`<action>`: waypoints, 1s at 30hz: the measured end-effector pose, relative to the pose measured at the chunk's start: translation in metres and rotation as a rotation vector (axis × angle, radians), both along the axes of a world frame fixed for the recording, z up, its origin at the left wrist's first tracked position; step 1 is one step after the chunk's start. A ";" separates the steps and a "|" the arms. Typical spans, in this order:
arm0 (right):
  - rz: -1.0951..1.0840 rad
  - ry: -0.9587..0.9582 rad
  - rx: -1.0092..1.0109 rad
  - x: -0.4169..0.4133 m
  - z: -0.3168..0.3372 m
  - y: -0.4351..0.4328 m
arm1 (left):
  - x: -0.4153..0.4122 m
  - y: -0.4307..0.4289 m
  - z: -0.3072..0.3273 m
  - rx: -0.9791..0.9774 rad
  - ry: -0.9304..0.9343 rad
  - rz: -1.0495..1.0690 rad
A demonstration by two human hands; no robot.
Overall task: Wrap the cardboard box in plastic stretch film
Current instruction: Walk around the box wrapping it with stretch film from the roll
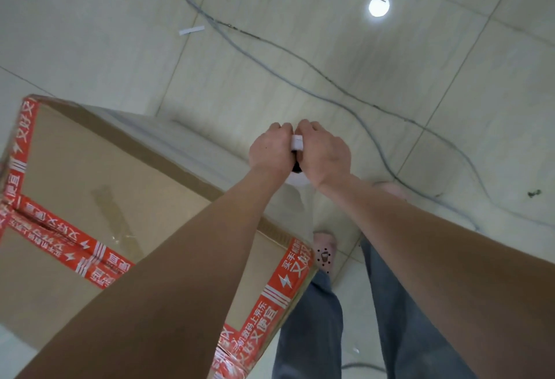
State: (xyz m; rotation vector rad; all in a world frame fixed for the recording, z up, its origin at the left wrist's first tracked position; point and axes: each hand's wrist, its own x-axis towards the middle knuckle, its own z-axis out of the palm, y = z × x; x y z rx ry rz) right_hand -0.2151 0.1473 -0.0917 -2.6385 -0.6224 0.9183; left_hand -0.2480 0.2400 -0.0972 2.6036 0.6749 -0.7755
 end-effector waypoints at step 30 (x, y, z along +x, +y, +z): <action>0.017 0.210 0.040 0.044 -0.007 0.063 | 0.018 0.050 -0.004 0.052 -0.043 0.451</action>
